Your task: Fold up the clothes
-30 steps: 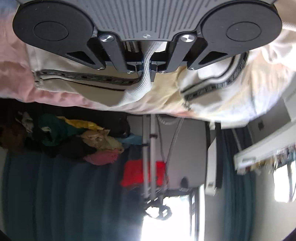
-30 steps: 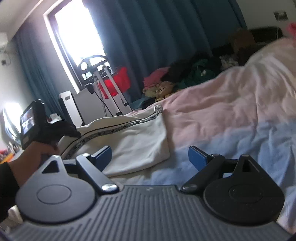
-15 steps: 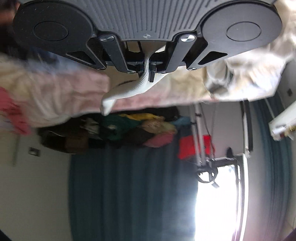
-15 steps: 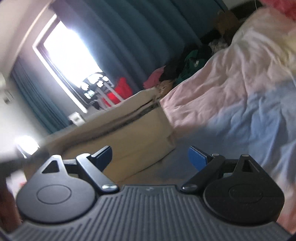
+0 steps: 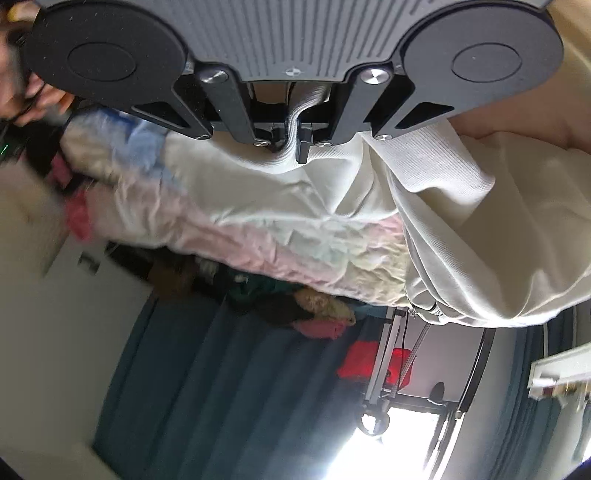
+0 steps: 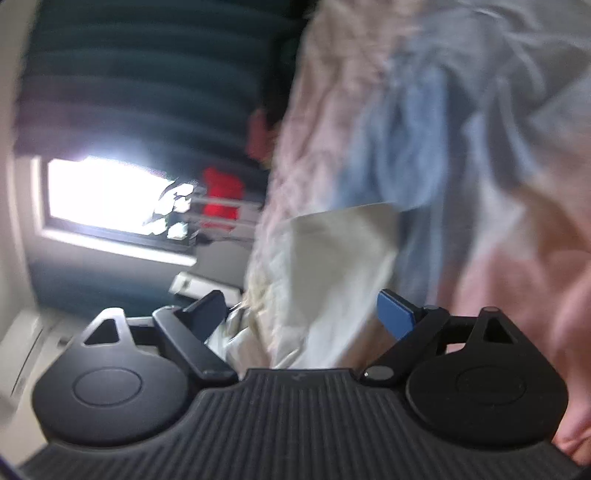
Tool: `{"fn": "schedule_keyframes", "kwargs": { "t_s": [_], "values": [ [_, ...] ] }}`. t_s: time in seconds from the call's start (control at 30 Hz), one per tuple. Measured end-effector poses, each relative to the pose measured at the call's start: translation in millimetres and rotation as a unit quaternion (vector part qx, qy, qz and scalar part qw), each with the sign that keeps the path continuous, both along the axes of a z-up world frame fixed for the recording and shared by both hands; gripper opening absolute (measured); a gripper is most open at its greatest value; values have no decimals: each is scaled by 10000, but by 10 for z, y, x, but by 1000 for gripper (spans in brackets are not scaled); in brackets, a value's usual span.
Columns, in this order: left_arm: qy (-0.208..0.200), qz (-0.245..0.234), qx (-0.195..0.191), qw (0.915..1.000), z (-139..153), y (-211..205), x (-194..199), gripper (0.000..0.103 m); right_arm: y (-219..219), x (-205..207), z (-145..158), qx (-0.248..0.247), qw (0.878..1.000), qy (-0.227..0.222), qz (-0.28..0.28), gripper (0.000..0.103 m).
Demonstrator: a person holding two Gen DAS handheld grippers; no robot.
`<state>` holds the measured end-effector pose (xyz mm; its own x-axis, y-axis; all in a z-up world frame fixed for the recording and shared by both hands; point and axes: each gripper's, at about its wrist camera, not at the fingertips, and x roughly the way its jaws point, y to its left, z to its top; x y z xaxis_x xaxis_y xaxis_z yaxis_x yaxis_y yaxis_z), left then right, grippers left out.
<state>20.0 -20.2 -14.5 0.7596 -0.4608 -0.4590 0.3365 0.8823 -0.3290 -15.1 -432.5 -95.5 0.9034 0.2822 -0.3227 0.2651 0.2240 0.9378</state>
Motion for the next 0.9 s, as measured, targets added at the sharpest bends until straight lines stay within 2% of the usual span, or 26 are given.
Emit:
{"fn": "schedule_keyframes", "kwargs": {
  "t_s": [0.1,0.2,0.33,0.4,0.47,0.57,0.67,0.77,0.83,0.9],
  "values": [
    [12,104,-404,9991,-29,146,21,3,146,137,-142,101,9992,259,273,69],
    [172,297,-779,9964,-62,286,64,3,352,403,-289,137,9979,401,494,68],
    [199,500,-1097,9925,-68,514,131,3,394,662,-421,60,9987,500,113,62],
    [259,567,-1195,9909,-83,618,157,3,294,722,-425,-38,9989,434,-174,50],
    [343,547,-1268,9898,-117,665,187,3,126,743,-392,-240,9974,509,-440,20],
    [373,378,-1224,9911,-142,609,215,3,-42,767,-342,-232,9969,457,-596,13],
    [353,43,-1112,9932,-167,448,282,3,-110,812,-135,-703,9949,426,-583,12],
    [510,-601,-1386,9872,-190,352,371,9,-240,678,95,-970,9913,93,-887,11],
    [637,-845,-1418,9842,-196,277,445,17,-440,517,234,-1038,9874,-139,-1188,11],
    [747,-1081,-1501,9799,-218,198,484,40,-685,338,344,-1020,9810,-405,-1601,11]
  ]
}}
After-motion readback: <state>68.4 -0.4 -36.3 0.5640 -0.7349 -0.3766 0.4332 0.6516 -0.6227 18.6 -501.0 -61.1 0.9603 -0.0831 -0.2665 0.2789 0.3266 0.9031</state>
